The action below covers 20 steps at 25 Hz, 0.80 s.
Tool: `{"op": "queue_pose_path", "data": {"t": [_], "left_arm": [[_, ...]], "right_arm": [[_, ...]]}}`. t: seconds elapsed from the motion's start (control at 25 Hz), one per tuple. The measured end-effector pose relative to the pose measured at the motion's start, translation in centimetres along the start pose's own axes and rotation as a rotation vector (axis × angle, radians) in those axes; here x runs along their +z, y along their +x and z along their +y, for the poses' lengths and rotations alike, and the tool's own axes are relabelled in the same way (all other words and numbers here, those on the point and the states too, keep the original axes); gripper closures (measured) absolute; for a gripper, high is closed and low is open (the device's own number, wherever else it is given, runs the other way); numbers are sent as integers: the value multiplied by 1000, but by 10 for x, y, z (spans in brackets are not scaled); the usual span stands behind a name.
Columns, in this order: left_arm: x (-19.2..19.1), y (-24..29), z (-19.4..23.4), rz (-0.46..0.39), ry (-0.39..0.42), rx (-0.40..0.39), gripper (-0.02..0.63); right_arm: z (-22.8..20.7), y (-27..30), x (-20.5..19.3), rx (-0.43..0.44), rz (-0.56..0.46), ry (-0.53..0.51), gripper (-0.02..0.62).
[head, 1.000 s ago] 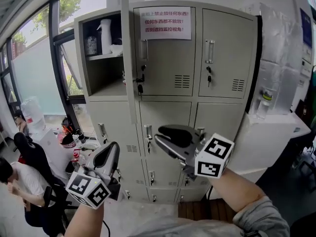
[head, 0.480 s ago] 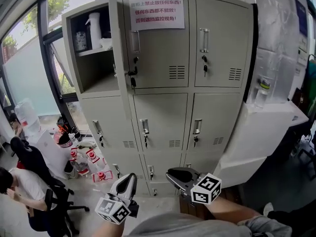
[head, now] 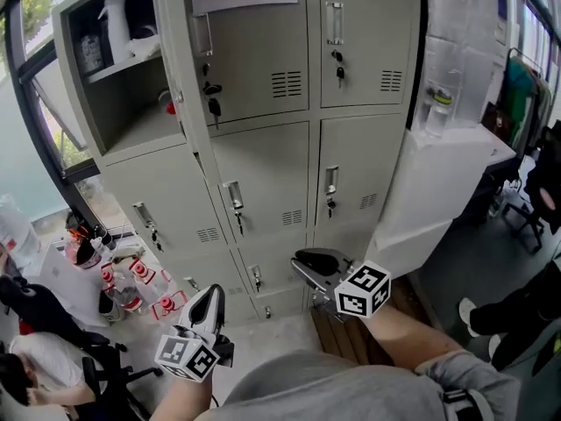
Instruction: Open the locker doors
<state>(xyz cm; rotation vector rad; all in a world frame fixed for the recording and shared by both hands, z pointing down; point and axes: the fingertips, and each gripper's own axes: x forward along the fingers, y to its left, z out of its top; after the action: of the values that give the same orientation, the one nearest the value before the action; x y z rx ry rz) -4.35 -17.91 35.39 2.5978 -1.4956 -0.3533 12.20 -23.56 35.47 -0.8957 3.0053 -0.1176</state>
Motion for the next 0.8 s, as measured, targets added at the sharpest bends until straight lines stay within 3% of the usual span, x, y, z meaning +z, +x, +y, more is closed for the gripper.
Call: {"op": "queue_pose_path", "data": {"t": [0.28,0.4,0.6,0.8], "left_arm": [[-10,35,40,43,-17,-137,601],[-13,60,41,44,0,-177,601],[-21,105,17,39,47,-209,601],[-41,144,-6,60,44,-174,601]], "right_arm": [[-109,-4,5,-379,34,-15,487],[-157,-5,7,-493,36,10,469],[-212,3,10,-555,79,-50,456],[-253,16,8,-567,89,-77,443]]}}
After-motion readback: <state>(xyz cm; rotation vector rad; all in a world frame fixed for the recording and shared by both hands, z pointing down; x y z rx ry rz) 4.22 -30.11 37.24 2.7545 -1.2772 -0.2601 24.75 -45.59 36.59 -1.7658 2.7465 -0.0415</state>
